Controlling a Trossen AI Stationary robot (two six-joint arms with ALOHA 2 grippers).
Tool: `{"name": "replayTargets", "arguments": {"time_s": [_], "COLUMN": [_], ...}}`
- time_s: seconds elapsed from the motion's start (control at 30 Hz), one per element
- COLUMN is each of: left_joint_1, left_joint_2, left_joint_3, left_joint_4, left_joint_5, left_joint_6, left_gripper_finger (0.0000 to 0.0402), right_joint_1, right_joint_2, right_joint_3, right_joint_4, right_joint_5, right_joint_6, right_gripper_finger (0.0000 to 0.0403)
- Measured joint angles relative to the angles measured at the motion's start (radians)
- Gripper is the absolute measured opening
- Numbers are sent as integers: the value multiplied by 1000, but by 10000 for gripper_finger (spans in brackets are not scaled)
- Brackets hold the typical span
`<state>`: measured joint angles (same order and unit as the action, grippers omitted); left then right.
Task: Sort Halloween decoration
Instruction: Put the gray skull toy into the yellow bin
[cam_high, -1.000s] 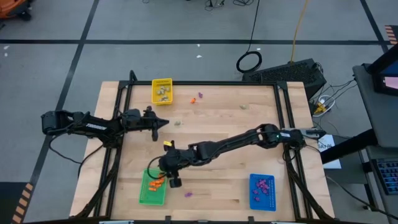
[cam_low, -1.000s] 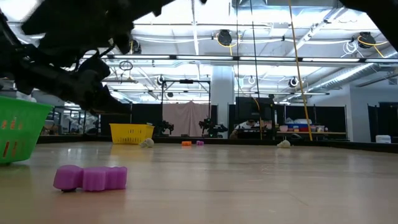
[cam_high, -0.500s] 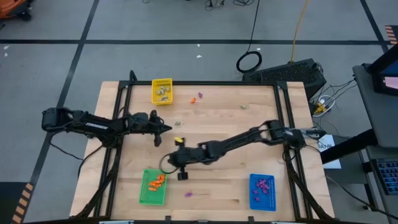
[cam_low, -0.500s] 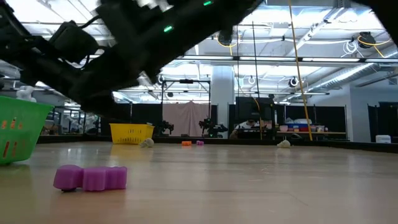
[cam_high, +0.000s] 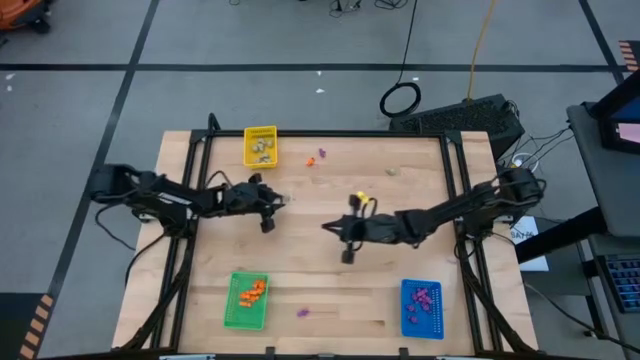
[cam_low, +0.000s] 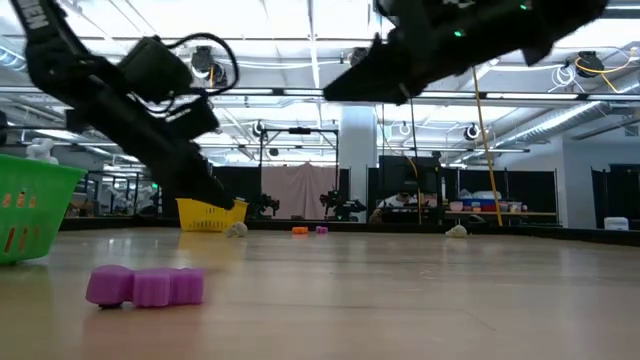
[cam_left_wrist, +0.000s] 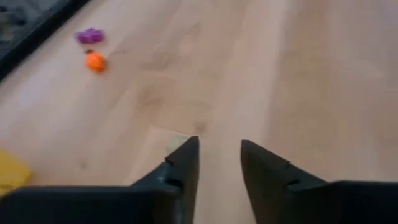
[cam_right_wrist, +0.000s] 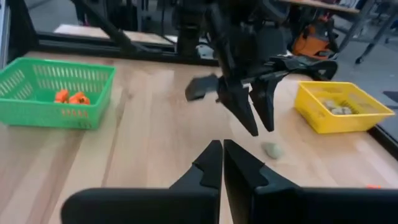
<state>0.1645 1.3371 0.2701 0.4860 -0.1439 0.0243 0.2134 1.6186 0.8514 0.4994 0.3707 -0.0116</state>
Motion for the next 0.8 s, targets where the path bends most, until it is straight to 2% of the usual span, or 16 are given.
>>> {"name": "replayTargets", "arguments": {"time_s": [0.13, 0.27, 0.4, 0.53, 0.73, 0.8], "left_joint_1": [36, 87, 131, 154, 156, 156], "left_joint_2": [93, 176, 234, 256, 258, 258], "left_joint_3": [66, 112, 120, 121, 121, 121], "left_joint_4": [0, -31, -31, -14, 0, 3], "left_joint_5": [-40, 18, 85, 131, 148, 147], "left_joint_6": [9, 9, 8, 8, 43, 43], "left_gripper_finger": [156, 176, 175, 150, 59, 47], "right_joint_1": [4, 6, 6, 8, 10, 11], "right_joint_2": [-70, -77, -77, -77, -77, -77], "right_joint_3": [-77, -84, -85, -85, -85, -85], "right_joint_4": [62, 58, 50, 50, 50, 50], "right_joint_5": [4, 3, 3, 3, 3, 3], "right_joint_6": [3, -5, -8, -10, -11, -11], "right_gripper_finger": [0, 0, 0, 0, 0, 0]}}
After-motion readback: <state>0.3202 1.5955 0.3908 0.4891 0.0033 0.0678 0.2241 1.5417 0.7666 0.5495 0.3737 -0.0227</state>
